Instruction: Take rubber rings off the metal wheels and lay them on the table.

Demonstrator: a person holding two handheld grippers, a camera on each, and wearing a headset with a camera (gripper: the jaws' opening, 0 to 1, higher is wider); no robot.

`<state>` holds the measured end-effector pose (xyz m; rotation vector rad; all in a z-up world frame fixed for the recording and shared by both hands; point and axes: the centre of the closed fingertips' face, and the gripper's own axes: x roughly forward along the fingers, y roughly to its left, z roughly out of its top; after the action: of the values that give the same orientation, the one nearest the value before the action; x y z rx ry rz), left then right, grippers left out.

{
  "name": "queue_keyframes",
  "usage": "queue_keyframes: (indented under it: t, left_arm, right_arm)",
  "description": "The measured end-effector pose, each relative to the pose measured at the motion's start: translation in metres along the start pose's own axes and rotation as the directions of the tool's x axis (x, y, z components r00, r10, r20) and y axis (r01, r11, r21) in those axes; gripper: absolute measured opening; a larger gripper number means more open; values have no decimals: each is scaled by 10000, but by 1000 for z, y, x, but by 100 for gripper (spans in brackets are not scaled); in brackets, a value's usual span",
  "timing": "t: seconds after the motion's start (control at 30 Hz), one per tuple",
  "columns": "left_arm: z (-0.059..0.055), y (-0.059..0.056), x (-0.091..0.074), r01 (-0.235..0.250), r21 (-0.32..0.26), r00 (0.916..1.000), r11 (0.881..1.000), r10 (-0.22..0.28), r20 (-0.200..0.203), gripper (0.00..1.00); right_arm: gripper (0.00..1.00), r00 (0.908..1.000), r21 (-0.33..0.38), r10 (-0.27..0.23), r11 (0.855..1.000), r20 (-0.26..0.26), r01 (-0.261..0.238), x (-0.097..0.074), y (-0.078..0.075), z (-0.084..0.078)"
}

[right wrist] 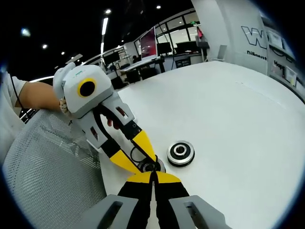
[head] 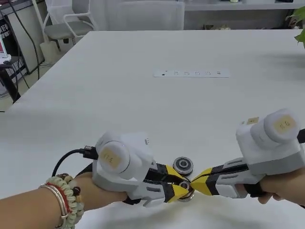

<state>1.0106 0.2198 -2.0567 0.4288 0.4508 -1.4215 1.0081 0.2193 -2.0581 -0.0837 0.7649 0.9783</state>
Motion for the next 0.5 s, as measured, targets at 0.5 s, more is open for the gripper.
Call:
queue_keyframes:
  t: [0.5]
  left_arm:
    - [40,-1,-26,381,274,9962,9989,-401,769,39]
  right_arm:
    - [0,9998,36,-71,10000,201,70,-3,-2,5]
